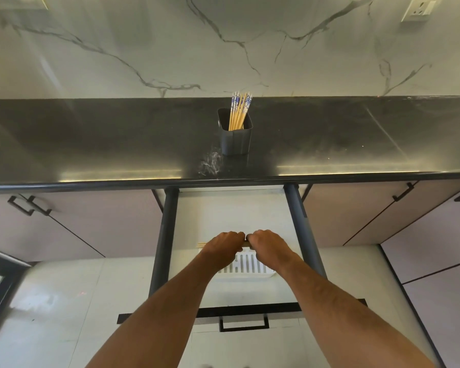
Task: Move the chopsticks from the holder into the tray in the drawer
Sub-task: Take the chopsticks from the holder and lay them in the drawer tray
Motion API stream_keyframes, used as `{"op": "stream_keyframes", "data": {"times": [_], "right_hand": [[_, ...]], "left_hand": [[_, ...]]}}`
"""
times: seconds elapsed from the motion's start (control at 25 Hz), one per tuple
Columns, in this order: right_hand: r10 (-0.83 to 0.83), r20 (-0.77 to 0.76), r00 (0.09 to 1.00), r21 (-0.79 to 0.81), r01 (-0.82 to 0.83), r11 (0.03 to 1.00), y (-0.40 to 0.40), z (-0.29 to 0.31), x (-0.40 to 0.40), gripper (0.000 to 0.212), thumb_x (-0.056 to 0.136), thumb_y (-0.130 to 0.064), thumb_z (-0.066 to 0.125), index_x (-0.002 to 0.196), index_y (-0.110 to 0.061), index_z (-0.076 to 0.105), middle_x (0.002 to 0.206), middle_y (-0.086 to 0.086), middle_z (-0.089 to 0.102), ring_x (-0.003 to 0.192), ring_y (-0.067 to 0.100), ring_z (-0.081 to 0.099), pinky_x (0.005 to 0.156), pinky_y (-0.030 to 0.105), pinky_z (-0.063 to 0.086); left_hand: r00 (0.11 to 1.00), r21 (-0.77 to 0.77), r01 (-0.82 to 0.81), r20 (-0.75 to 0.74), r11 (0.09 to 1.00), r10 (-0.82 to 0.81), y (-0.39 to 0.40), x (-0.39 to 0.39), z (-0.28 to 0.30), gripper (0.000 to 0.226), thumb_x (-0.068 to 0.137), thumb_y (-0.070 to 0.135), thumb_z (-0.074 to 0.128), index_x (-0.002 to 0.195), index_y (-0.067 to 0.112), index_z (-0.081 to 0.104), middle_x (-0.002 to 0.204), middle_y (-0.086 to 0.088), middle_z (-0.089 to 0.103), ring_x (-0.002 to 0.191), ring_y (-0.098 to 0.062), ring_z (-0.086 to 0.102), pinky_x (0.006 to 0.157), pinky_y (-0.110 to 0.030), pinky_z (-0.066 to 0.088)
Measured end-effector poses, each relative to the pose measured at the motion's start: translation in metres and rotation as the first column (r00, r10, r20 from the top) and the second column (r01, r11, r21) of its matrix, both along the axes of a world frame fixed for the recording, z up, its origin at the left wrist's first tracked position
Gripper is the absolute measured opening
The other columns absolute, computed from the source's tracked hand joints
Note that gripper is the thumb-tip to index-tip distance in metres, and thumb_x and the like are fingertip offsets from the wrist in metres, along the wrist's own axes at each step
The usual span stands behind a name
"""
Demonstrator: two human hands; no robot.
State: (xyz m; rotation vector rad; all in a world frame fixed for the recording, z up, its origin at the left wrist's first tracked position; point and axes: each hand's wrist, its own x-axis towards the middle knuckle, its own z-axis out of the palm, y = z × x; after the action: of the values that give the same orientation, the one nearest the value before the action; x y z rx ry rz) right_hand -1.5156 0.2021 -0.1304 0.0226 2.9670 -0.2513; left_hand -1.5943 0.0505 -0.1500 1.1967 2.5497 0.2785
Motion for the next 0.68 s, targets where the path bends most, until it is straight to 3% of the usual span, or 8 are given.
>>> {"op": "stream_keyframes", "data": {"times": [0.08, 0.28, 0.44, 0.68], "right_hand": [[-0.014, 0.003, 1.0, -0.003, 0.014, 1.0, 0.001, -0.01, 0.004, 0.023, 0.096, -0.006, 0.063, 0.119, -0.01, 0.066, 0.106, 0.01, 0.072, 0.091, 0.024, 0.071, 0.089, 0.034, 0.059], [-0.014, -0.051, 0.999, -0.043, 0.011, 0.999, -0.004, -0.042, 0.004, 0.02, 0.095, -0.005, 0.063, 0.113, -0.011, 0.071, 0.101, 0.009, 0.071, 0.089, 0.021, 0.069, 0.083, 0.029, 0.057], [-0.019, -0.051, 0.999, -0.061, 0.016, 0.998, -0.009, -0.074, 0.001, 0.021, 0.097, -0.002, 0.055, 0.108, -0.009, 0.072, 0.101, 0.01, 0.069, 0.092, 0.022, 0.066, 0.08, 0.032, 0.054], [-0.072, -0.058, 0.996, -0.151, 0.062, 0.987, -0.005, -0.116, 0.003, 0.023, 0.099, -0.008, 0.058, 0.117, -0.01, 0.071, 0.109, 0.007, 0.07, 0.099, 0.02, 0.066, 0.091, 0.029, 0.054]], "left_hand": [[1.0, 0.004, -0.017, -0.025, 1.0, 0.017, -0.002, 0.003, -0.007, 0.011, 0.098, 0.004, 0.057, 0.104, 0.012, 0.061, 0.098, -0.006, 0.068, 0.087, -0.027, 0.067, 0.065, -0.029, 0.042], [0.996, 0.019, -0.083, -0.029, 0.996, 0.084, -0.012, 0.012, -0.041, 0.014, 0.097, 0.005, 0.06, 0.104, 0.014, 0.069, 0.1, -0.005, 0.07, 0.091, -0.023, 0.068, 0.077, -0.03, 0.052], [0.993, 0.041, -0.119, -0.018, 0.992, 0.12, -0.016, 0.008, -0.074, 0.015, 0.099, 0.011, 0.057, 0.101, 0.015, 0.071, 0.096, -0.005, 0.069, 0.089, -0.023, 0.068, 0.076, -0.031, 0.052], [0.996, 0.032, -0.081, -0.031, 0.996, 0.082, -0.011, 0.005, -0.108, 0.017, 0.101, 0.011, 0.055, 0.111, 0.015, 0.068, 0.105, -0.007, 0.067, 0.098, -0.025, 0.065, 0.077, -0.031, 0.048]]}}
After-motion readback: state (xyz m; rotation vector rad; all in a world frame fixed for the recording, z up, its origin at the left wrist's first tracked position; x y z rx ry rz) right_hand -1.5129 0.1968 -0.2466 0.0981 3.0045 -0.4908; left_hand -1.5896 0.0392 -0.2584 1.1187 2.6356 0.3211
